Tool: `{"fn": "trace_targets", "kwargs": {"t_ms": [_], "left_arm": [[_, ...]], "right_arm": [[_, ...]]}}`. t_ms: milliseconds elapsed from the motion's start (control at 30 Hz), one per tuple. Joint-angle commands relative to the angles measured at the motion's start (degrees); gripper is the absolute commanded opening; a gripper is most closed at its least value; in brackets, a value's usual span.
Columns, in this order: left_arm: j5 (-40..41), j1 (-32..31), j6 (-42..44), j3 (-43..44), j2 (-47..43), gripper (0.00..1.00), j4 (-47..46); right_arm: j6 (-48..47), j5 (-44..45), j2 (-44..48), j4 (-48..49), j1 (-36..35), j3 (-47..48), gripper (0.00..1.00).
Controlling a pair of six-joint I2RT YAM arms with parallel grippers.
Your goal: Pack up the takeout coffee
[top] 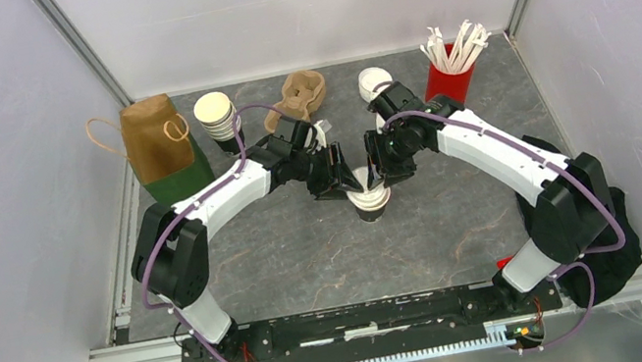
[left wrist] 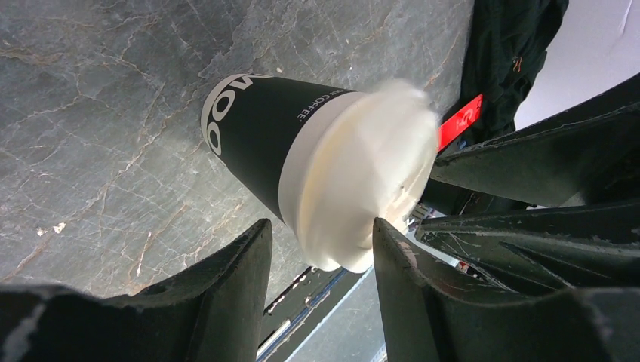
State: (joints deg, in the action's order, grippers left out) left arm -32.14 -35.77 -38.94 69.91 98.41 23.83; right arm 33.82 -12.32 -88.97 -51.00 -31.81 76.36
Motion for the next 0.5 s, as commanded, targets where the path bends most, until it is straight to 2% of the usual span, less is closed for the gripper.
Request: {"fn": "trace_targets", "kwargs": {"t_ms": [0, 333, 467], "left_arm": [[-1.6, -0.4, 2.4, 0.6, -2.9, 0.58, -2.0], [-2.0, -0.4, 2.7, -0.4, -3.0, 0.58, -2.5], [-2.2, -0.5, 2.6, -0.4, -2.9, 0.56, -2.8]], "right_arm": [[1.8, 4.2, -0.2, -2.7, -0.5, 1.5, 0.47], [1.5, 4.5, -0.8, -2.3, -0.4, 1.8, 0.48], [1.7, 4.8, -2.0, -2.1, -0.5, 2.6, 0.44]]}}
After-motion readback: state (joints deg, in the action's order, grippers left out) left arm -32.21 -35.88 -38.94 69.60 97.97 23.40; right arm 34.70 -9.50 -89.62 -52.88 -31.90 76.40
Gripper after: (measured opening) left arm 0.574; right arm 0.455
